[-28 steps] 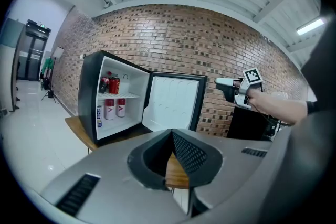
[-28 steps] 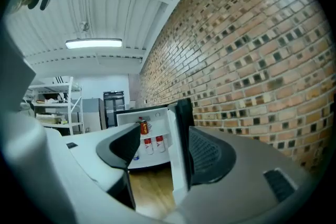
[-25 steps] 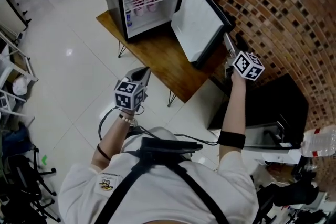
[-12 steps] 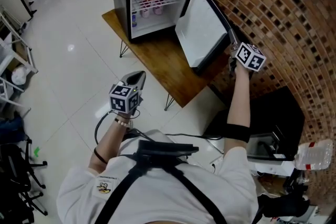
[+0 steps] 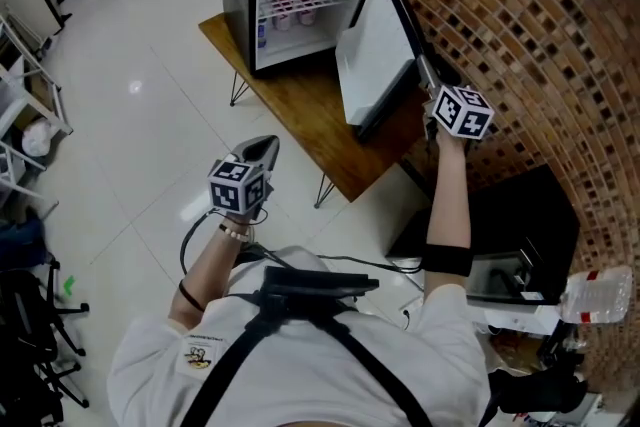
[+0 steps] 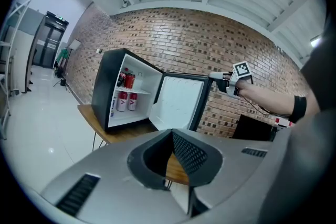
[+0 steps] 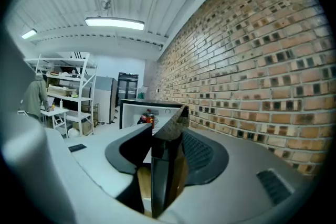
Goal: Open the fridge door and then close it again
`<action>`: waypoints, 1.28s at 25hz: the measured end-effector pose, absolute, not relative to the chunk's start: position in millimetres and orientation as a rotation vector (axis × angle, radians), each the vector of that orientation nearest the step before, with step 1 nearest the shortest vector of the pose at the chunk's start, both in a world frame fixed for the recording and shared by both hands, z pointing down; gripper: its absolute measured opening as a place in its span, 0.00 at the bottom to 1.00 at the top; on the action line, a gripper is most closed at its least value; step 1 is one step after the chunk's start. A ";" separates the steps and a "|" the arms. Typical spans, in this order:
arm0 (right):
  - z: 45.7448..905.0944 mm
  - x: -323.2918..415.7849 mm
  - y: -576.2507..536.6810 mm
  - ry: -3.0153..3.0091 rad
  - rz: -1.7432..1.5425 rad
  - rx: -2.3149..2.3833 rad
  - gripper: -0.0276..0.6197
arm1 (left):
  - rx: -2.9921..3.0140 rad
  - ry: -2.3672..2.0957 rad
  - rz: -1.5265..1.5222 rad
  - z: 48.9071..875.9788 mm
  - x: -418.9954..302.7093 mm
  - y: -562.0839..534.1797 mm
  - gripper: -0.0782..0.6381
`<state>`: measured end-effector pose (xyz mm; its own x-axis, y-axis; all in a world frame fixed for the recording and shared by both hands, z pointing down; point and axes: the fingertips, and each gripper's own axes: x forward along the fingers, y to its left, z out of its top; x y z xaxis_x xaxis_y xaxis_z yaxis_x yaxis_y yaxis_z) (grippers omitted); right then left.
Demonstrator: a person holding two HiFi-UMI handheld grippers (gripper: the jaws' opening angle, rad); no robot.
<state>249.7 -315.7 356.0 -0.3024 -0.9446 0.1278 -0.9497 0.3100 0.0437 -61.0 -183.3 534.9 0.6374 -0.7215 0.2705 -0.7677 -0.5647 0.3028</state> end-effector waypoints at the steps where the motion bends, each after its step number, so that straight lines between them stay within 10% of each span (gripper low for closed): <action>1: 356.4 238.6 -314.4 -2.442 0.049 1.745 0.32 | 2.466 -1.178 0.163 535.3 -62.5 -182.7 0.11; 32: 359.1 -70.6 -437.7 -2.337 -0.113 1.717 0.29 | 2.423 -1.274 0.104 520.3 -199.9 -264.0 0.11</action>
